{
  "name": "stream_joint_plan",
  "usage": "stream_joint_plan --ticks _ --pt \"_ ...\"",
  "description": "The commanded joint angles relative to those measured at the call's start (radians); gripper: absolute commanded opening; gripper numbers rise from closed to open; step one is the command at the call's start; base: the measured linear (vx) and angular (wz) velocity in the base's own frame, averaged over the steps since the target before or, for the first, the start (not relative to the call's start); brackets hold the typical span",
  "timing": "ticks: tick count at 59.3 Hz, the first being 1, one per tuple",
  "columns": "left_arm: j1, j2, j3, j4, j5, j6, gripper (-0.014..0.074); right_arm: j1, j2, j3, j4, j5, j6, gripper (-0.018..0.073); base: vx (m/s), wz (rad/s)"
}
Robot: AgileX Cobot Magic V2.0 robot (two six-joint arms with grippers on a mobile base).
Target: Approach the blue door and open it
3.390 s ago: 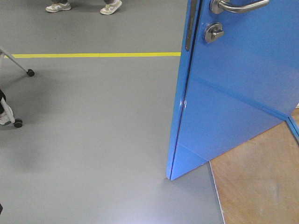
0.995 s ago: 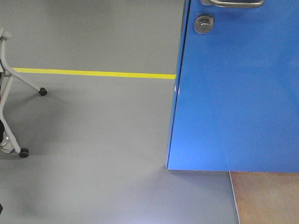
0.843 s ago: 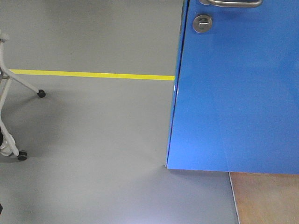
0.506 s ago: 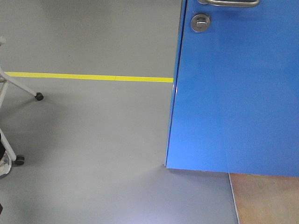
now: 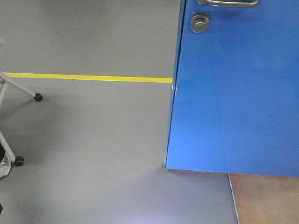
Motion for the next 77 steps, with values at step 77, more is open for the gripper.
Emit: stream_joint_plan --ticks 77 --pt "-0.001 -0.018 -0.024 -0.002 -0.076 -0.004 0.0071 0.025 -0.769 1.114 -0.824 -0.228 -0.015 -0.0004 0.0 0.0"
